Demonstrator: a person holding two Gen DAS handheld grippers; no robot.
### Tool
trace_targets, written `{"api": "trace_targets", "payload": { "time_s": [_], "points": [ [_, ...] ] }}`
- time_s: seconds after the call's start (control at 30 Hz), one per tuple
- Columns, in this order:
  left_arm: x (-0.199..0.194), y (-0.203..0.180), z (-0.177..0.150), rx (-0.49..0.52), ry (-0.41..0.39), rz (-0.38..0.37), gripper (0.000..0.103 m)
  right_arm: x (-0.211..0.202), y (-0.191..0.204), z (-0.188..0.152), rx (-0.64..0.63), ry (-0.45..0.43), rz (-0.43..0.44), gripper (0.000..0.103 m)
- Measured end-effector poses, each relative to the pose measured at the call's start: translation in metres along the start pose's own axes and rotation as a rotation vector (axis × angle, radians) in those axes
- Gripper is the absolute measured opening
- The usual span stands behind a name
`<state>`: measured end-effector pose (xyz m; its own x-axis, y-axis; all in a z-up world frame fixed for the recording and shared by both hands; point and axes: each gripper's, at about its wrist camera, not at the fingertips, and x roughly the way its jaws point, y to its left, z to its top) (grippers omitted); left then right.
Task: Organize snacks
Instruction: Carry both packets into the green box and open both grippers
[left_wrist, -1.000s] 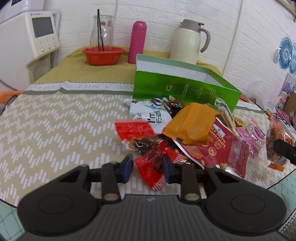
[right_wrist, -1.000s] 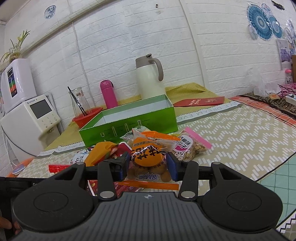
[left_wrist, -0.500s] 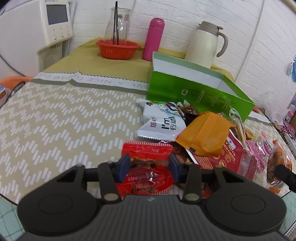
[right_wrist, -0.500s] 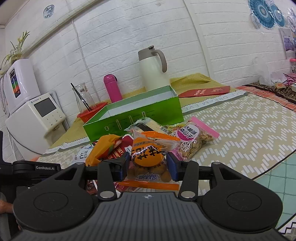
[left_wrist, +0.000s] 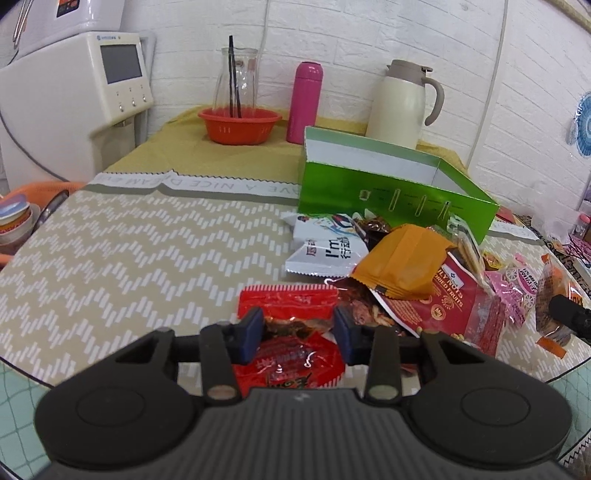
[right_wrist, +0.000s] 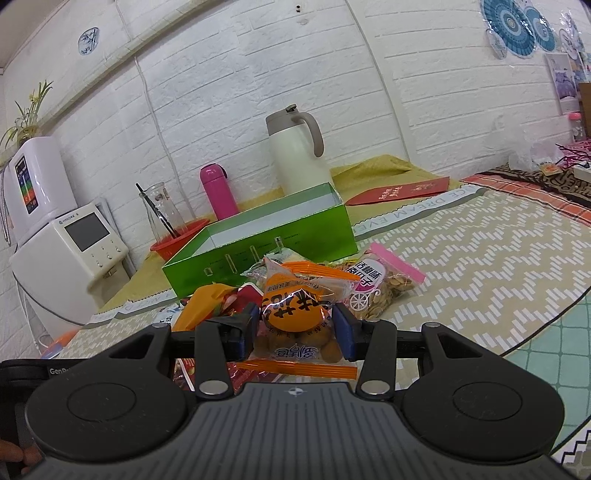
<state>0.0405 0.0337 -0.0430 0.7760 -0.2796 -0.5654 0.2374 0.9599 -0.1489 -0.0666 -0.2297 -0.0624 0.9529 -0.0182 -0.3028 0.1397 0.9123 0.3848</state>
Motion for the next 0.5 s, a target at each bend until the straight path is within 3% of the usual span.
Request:
{"api": "trace_targets", "payload": {
  "time_s": [0.2, 0.5],
  "points": [
    [-0.005, -0.014, 0.009, 0.036, -0.026, 0.012, 0.039, 0.000, 0.006, 0.000, -0.030, 0.005, 0.013, 0.075],
    [0.000, -0.038, 0.029, 0.038, -0.053, 0.011, 0.039, -0.003, 0.023, 0.012, -0.194, -0.022, 0.013, 0.075]
  ]
}}
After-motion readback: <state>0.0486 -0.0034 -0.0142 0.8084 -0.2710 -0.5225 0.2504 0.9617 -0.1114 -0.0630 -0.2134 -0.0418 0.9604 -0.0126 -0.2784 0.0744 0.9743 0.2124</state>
